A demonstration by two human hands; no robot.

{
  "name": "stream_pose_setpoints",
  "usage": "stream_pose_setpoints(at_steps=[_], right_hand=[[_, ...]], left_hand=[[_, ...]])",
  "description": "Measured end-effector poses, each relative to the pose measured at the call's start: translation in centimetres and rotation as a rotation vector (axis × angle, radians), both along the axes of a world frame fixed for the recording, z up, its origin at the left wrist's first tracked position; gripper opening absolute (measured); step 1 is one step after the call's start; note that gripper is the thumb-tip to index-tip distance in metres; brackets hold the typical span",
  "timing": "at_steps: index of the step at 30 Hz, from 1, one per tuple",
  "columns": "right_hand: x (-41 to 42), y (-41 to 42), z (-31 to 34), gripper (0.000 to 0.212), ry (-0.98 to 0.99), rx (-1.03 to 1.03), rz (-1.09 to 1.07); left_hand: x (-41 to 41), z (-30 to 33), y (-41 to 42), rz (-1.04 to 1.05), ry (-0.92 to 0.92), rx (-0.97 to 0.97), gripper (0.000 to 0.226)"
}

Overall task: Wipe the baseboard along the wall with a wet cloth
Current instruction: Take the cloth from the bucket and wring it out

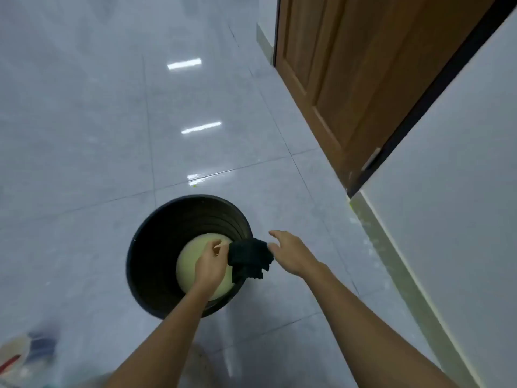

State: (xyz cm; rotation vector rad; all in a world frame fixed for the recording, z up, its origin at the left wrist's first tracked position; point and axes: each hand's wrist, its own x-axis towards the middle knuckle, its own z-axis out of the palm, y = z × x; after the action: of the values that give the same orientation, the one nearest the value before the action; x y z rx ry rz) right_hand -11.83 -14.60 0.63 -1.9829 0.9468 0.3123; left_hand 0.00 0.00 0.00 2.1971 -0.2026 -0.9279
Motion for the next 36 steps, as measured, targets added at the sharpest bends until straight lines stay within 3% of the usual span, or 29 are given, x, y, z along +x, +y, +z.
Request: stream_pose_setpoints(at_steps=[4, 9, 13, 18, 25, 29, 36], right_hand=[[0.6, -0.2, -5.3, 0.044, -0.059, 0.224, -0.001], [-0.9, -1.0, -6.0, 0.023, -0.173, 0.212, 0.029], [-3.4, 0.6, -1.8, 0.030, -0.160, 0.068, 0.065], [-8.0, 2.5, 6.5, 0.031, -0.088, -0.068, 0.092], [-17.2, 3.7, 17.0, 0.026, 0.014, -0.429, 0.123], [-22.2, 5.3, 20.3, 0.020, -0.031, -0.488, 0.045], [-26.4, 8.1, 20.6, 0.017, -0.046, -0.388, 0.007]], left_hand=[[0.5, -6.1, -0.8, 0.039, 0.041, 0.030, 0.050], [0.4, -6.7, -1.0, 0.019, 0.197, -0.245, 0.037], [-1.0, -3.5, -0.3, -0.028, 0.076, -0.407, 0.023], [-5.0, 4.1, 0.2, -0.196, -0.028, -0.582, 0.023], [-12.7, 13.6, -0.8, -0.450, -0.171, -0.723, 0.020], [-16.1, 16.5, -0.5, -0.541, -0.182, -0.813, 0.016], [-19.7, 17.1, 0.8, -0.663, -0.185, -0.814, 0.023]])
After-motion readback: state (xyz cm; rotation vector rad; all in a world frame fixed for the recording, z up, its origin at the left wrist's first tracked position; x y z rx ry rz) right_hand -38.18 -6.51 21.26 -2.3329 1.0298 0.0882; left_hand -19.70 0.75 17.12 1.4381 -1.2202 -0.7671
